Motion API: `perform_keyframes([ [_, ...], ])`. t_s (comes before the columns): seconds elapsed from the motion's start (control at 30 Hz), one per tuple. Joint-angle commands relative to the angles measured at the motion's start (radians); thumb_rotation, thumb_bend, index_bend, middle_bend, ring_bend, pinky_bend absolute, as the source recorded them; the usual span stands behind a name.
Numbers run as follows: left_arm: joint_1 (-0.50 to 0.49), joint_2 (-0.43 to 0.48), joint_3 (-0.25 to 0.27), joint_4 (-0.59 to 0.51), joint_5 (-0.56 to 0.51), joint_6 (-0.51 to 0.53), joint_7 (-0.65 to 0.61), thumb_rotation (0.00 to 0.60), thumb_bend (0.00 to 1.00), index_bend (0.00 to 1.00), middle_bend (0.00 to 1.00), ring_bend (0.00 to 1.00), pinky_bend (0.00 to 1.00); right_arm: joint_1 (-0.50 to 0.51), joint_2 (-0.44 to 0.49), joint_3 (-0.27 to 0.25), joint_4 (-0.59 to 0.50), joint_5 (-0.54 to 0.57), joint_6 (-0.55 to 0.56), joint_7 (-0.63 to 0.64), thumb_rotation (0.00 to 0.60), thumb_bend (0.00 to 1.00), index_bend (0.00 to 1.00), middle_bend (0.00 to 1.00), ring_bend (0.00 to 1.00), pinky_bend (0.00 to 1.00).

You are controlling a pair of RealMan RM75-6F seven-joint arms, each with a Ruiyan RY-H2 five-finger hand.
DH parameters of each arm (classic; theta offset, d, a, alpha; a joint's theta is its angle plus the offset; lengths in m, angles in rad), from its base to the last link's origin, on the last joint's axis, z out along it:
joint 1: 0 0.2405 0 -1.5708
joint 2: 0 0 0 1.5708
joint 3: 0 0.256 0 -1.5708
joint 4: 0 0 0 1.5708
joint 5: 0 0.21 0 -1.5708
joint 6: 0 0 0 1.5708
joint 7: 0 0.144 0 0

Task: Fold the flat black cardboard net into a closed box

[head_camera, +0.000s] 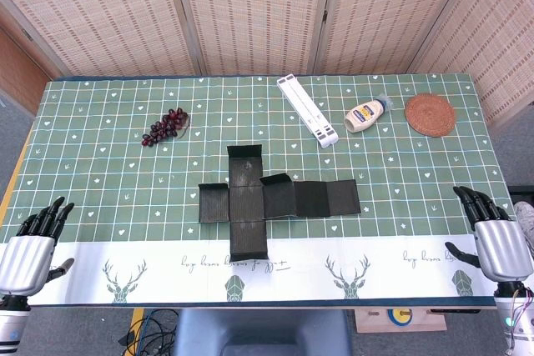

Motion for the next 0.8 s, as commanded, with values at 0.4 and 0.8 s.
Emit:
perform_keyframes([
  [0.4, 0.004, -0.025, -0.007, 0.027, 0.02, 0.031, -0.028, 0.6, 0.11, 0.07, 0.05, 0.12, 0.19, 0.048, 0.026, 0.009, -0.068, -0.028, -0.049, -0.08, 0.6, 0.13, 0.07, 0.13, 0.45, 0.55],
  [0.8, 0.013, -0.032, 0.009, 0.055, 0.03, 0.032, -0.063, 0.6, 0.11, 0.07, 0.05, 0.12, 0.19, 0.297, -0.043, 0.093, -0.225, 0.164, -0.407, -0.293, 0.6, 0.12, 0.0, 0.06, 0.71, 0.92],
])
